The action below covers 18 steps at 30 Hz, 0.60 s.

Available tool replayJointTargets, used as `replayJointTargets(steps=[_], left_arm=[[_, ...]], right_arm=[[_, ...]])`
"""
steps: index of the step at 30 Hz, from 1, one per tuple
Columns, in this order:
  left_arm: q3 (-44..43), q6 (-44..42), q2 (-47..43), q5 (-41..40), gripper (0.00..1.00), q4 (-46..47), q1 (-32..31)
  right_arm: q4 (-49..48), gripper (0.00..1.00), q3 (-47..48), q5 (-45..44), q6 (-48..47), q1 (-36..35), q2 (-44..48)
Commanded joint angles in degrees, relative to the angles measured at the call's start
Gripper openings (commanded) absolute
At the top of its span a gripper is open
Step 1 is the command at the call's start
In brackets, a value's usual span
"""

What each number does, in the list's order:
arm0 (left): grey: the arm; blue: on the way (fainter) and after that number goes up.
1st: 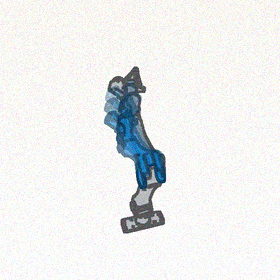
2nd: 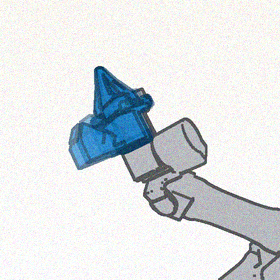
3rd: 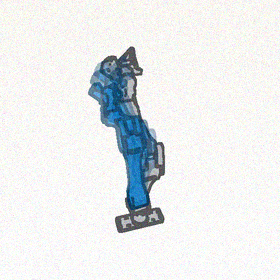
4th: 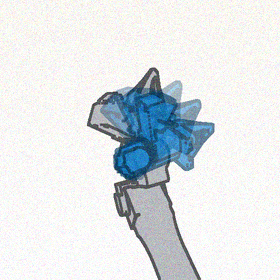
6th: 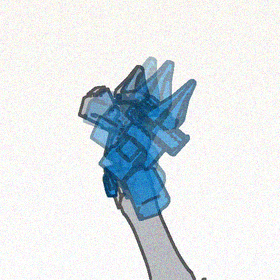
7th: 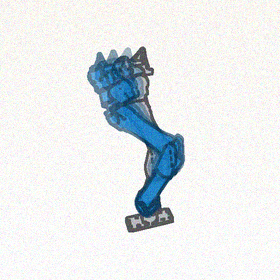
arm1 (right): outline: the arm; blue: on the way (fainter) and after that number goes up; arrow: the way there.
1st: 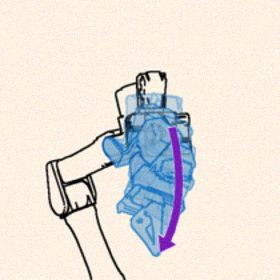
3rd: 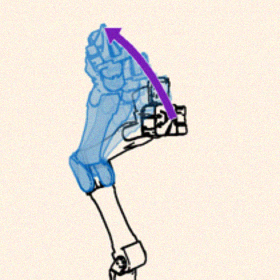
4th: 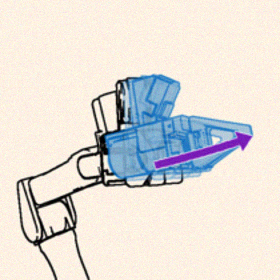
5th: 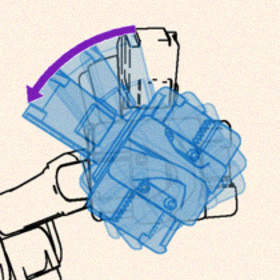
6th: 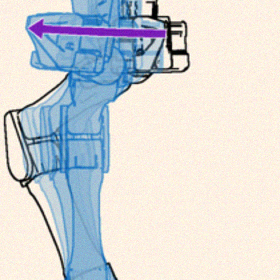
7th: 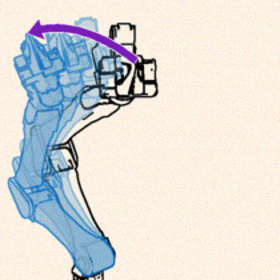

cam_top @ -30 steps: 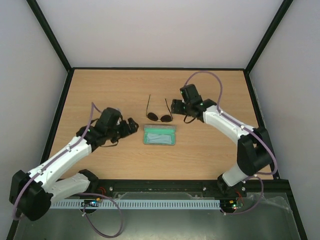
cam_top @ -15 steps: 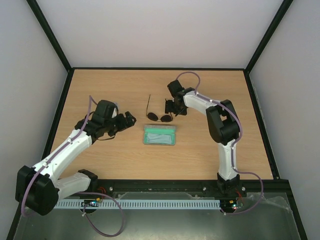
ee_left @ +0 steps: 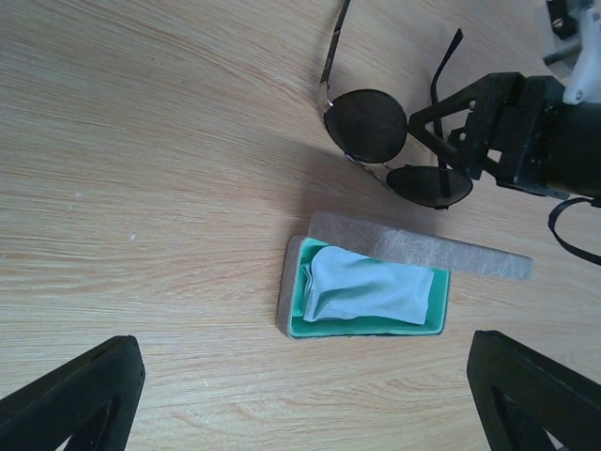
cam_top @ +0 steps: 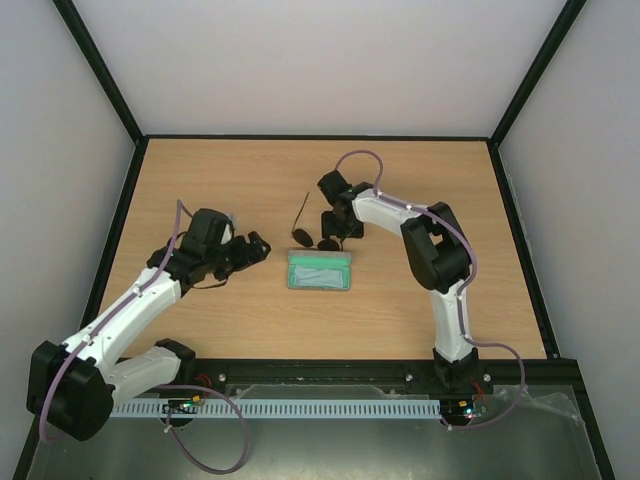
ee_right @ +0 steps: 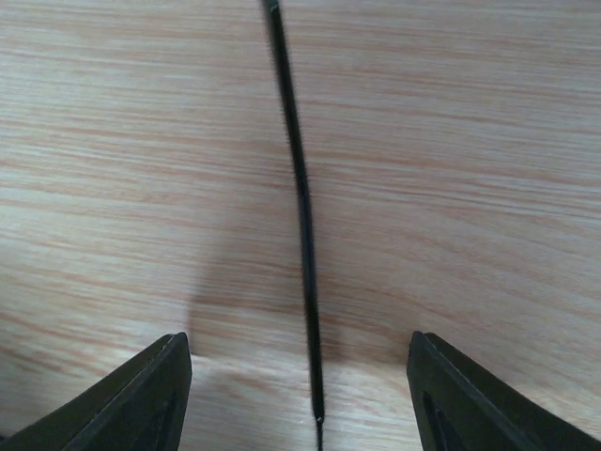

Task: Organize the sunglasses
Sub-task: Pick up the sunglasses from the center of the board.

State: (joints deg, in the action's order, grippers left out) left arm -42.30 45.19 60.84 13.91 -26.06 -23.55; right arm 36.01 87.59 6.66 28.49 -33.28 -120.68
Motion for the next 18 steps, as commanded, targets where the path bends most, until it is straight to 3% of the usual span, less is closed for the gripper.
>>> replayJointTargets(steps=[1,7,14,15,18], left_arm=[[1.0,-0.6,-2.1,1.0,0.97,-0.6,0.3],[1.6,-0.5,-2.7,1.4,0.96,-0.6,0.3],[1.1,-0.6,-3.2,1.5,0.96,-1.1,0.3],[1.0,-0.8,-3.3,1.5,0.96,-1.4,0.3],[0.8,-1.3,-3.7,1.2,0.96,-2.1,0.3]], right_arm=[[2.8,0.63,-0.3,-4.9,1.0,0.4,-1.0],[3.5,0.5,2.1,-6.5,1.8,0.4,-3.4],[4.5,0.15,6.7,-7.9,1.6,1.5,-5.6],[4.8,0.07,7.7,-7.9,1.4,1.9,-5.9],[5.5,0.01,10.3,-8.6,0.5,3.0,-5.7]])
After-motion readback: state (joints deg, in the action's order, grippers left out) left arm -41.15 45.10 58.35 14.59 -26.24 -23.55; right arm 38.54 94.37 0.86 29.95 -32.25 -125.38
